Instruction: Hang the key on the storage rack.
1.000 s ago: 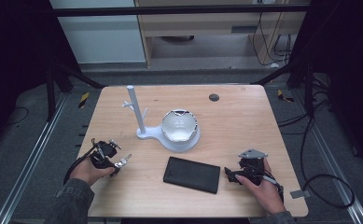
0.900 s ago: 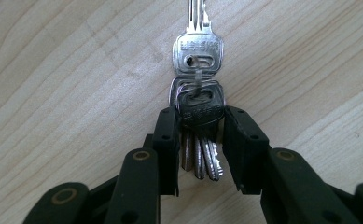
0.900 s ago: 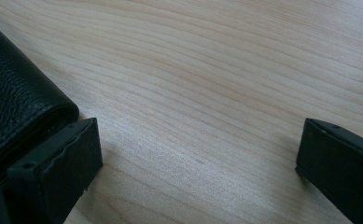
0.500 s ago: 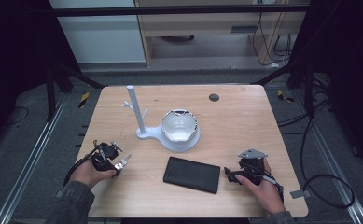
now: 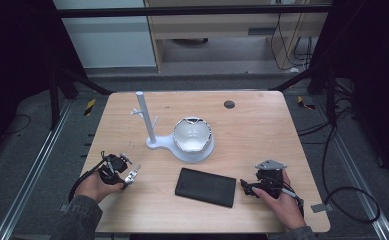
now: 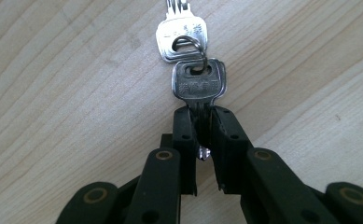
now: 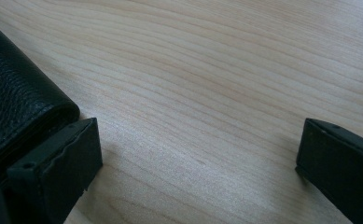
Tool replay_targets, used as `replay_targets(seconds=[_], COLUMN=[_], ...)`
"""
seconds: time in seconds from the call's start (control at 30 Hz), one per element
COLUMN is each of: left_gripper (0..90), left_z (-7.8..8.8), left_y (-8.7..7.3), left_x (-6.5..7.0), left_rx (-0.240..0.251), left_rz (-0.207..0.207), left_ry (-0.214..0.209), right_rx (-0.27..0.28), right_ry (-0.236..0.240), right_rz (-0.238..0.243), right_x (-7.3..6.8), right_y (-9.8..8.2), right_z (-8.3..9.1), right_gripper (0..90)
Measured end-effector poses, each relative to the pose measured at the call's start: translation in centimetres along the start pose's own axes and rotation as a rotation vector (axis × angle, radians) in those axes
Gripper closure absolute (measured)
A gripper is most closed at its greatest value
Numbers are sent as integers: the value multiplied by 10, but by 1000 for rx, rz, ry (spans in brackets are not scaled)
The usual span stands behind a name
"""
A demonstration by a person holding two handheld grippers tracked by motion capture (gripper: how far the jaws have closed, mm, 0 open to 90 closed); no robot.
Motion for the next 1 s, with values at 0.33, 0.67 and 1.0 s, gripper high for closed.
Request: replay_targets(seconds=[0.33, 0.67, 1.0], left_gripper=[899, 900, 900], left_z=[24, 32, 111], left_y=[7, 9, 26], left_x=[1, 0, -6], left_rx=[2, -4, 111], left_rz=[-41, -59, -78], left_ry=[27, 21, 83], right_rx=[0, 0, -1], right_ry=[0, 0, 0], right_rz=[1, 1, 2], right_x=[0, 0, 0], right_y=[0, 0, 0], right_z=[0, 0, 0], right_gripper=[3, 3, 3])
Point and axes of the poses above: each handheld gripper's, and its own axes: z roughly backward along the jaws, y roughly out of its top, x roughly to its right, the point moved 5 cm from there along -z, roughly forward along the jaws, and after that the axes turned 11 degrees about -z, right-handed, at the moved point
